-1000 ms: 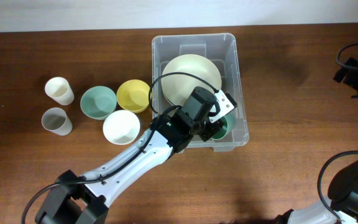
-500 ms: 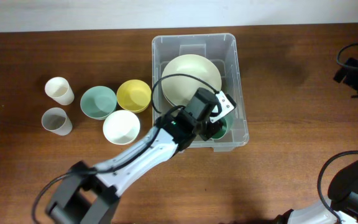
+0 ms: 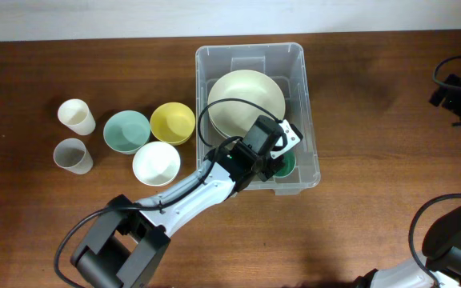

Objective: Pack container
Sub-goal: 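Carry the mint cup into the container's front right corner and release, then move the left gripper back to the grey cup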

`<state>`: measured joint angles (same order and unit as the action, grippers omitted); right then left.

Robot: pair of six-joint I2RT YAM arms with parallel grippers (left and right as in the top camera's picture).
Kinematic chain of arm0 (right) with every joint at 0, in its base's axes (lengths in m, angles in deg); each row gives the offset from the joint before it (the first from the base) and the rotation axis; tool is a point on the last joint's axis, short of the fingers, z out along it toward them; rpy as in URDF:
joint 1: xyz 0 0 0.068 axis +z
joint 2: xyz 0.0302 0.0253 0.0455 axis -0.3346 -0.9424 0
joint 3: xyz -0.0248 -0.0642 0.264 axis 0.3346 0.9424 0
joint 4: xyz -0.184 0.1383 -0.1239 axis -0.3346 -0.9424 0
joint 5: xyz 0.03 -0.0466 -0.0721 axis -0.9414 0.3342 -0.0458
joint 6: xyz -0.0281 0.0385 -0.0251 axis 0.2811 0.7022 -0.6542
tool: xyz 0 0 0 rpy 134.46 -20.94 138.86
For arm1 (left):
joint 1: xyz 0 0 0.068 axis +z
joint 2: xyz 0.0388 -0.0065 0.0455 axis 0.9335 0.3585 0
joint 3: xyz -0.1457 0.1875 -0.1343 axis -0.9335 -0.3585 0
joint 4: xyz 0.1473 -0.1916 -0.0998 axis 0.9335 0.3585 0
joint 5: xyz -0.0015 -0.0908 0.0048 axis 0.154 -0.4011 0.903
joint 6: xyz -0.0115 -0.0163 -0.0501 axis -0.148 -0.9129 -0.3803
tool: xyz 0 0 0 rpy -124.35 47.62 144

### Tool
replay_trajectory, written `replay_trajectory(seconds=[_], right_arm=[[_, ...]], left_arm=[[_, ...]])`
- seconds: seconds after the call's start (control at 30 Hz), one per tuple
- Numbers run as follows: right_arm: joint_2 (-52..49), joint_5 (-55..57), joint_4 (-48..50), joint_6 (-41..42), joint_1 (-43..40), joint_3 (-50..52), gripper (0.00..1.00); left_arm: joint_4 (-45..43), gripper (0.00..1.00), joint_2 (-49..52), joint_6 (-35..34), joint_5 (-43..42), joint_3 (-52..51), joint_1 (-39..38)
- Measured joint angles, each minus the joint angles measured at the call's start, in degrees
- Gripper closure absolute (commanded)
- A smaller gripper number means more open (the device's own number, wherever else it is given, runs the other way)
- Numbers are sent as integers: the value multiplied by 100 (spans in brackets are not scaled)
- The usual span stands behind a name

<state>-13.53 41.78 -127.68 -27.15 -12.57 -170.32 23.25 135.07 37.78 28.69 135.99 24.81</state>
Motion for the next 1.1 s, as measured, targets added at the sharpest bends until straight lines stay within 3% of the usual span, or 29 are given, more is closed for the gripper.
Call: replay_trajectory(seconds=[0.2, 0.3, 0.33, 0.6, 0.7, 0.73, 0.93, 1.1], right_arm=[[0, 0, 0, 0, 0, 0, 2], [0, 0, 0, 0, 0, 0, 1], [0, 0, 0, -2, 0, 0, 1], [0, 0, 0, 2, 0, 0, 1], [0, 0, 0, 0, 0, 0, 1], [0, 0, 0, 2, 0, 0, 1], [0, 0, 0, 2, 0, 0, 1], [0, 0, 0, 0, 0, 0, 1]], left_arm=[[-46, 50, 0, 35, 2, 0, 0], [-57, 25, 0, 57, 9, 4, 0], [-57, 21, 0, 42, 15, 11, 0], [-70, 16, 0, 48, 131, 369, 0], [-57, 13, 0, -55, 588, 533, -2], [-26, 7, 0, -114, 767, 605, 0], [354, 6, -13, -352, 1794, 1156, 72], [756, 6, -356, -789, 2044, 1257, 619]])
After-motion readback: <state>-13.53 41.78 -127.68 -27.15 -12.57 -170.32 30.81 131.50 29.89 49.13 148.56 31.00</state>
